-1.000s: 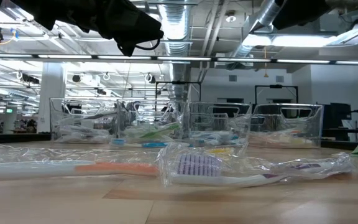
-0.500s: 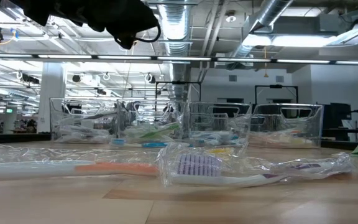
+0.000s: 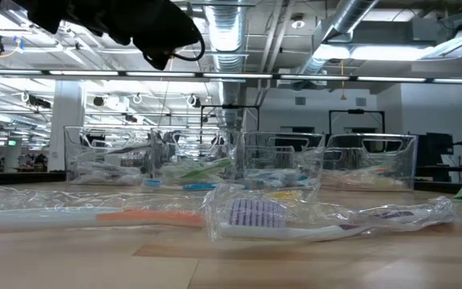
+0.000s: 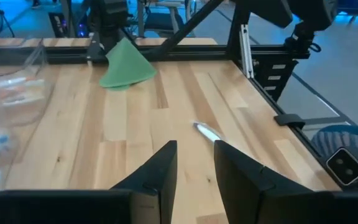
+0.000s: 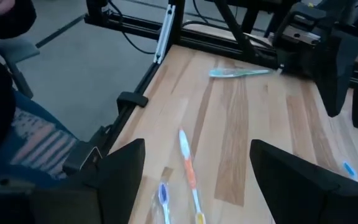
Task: Pick & Place Toothbrushes
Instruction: Put the purple toothbrush into the left transparent bin
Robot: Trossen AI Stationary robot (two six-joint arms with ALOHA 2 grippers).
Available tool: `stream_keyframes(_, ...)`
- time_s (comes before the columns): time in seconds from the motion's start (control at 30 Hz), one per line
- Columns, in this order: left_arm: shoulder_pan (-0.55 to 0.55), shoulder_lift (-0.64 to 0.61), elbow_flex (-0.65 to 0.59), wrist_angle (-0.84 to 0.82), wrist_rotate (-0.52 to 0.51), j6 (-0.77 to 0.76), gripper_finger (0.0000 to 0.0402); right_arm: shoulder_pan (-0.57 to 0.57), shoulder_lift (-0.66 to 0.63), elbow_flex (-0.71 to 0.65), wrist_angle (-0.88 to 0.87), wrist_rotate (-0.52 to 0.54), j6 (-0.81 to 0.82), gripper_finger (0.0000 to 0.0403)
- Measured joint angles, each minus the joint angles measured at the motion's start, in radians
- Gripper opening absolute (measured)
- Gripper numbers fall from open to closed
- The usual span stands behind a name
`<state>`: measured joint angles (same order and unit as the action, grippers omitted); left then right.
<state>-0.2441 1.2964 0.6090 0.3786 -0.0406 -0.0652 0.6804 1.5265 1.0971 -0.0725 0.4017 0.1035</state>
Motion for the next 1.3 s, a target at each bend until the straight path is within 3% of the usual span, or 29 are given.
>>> stream_keyframes(0.17,-0.027,0.0,0.0,0.001,0.0,-0.022,0.01,0.0,0.005,0.031,0.006,-0.005,-0.024,0.0286)
stream_keyframes(0.33,-0.077,0.0,0.0,-0.01,0.003,-0.026,0.01,-0.013,0.128,0.208,-0.076,-0.047,-0.131,0.0286)
stream_keyframes(0.47,-0.121,-0.006,0.0,-0.014,0.003,-0.051,0.01,-0.025,0.27,0.432,-0.363,-0.057,-0.079,0.0286)
stream_keyframes(0.73,-0.195,-0.006,0.0,-0.021,0.001,-0.094,0.01,-0.026,0.553,0.882,-0.882,-0.096,0.2,0.0286)
stream_keyframes(0.87,-0.223,-0.006,0.0,-0.024,0.0,-0.124,0.01,-0.025,0.655,1.029,-1.075,-0.143,0.291,0.0286)
stream_keyframes(1.03,-0.244,-0.006,0.0,-0.032,0.0,-0.182,0.01,-0.025,0.731,1.07,-1.189,-0.243,0.377,0.0286)
stream_keyframes(1.23,-0.27,-0.007,0.0,-0.045,0.0,-0.231,0.01,-0.029,0.788,1.071,-1.176,-0.472,0.419,0.0286)
stream_keyframes(1.3,-0.28,-0.007,0.0,-0.047,0.0,-0.239,0.01,-0.029,0.789,1.07,-1.172,-0.494,0.435,0.0286)
